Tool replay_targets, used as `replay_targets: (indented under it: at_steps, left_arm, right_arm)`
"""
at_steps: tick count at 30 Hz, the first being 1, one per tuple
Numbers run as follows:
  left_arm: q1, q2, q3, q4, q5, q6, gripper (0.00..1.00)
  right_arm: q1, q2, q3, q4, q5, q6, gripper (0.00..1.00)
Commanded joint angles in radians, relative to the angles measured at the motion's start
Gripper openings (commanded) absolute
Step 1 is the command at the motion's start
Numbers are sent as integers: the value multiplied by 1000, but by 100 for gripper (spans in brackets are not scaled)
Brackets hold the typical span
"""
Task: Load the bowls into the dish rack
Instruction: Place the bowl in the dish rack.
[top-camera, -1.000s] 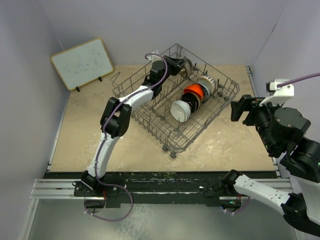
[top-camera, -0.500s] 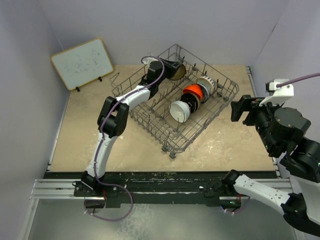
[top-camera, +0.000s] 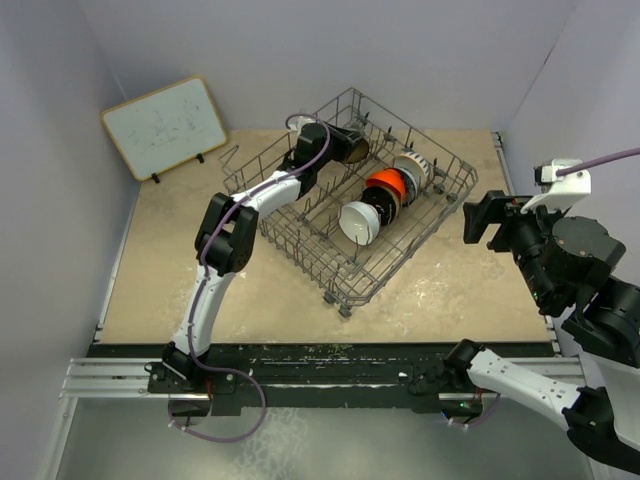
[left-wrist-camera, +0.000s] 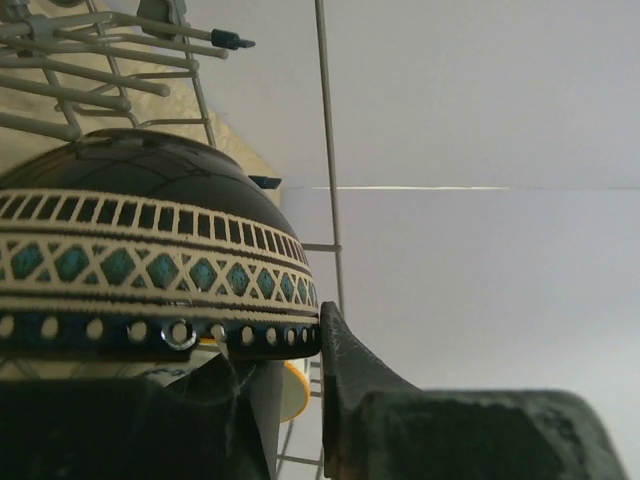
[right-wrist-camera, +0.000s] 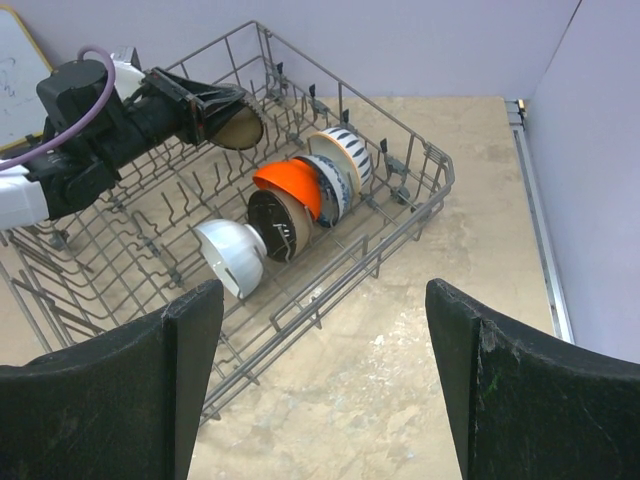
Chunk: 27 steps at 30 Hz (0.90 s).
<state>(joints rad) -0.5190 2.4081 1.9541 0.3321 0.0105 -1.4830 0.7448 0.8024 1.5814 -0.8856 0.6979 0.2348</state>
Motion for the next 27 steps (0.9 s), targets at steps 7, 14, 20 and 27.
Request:
replay_targets:
  at_steps: [7,14,20,27]
  left_arm:
    - [27,3,-13,1,30,69,0]
    - [25,-52,-97,160,28,204,0]
    - [18,-99,-81,296,77,369,0]
    - [13,-103,-2,398,189,497,0]
  right_arm:
    - [-3,-9,-12,40,30,-20,84]
    - [-3,-15,-15,45,37,-21,84]
    - [-3,-10,-21,57,36,-22,84]
    - [-3,-4,-16,67,40,-27,84]
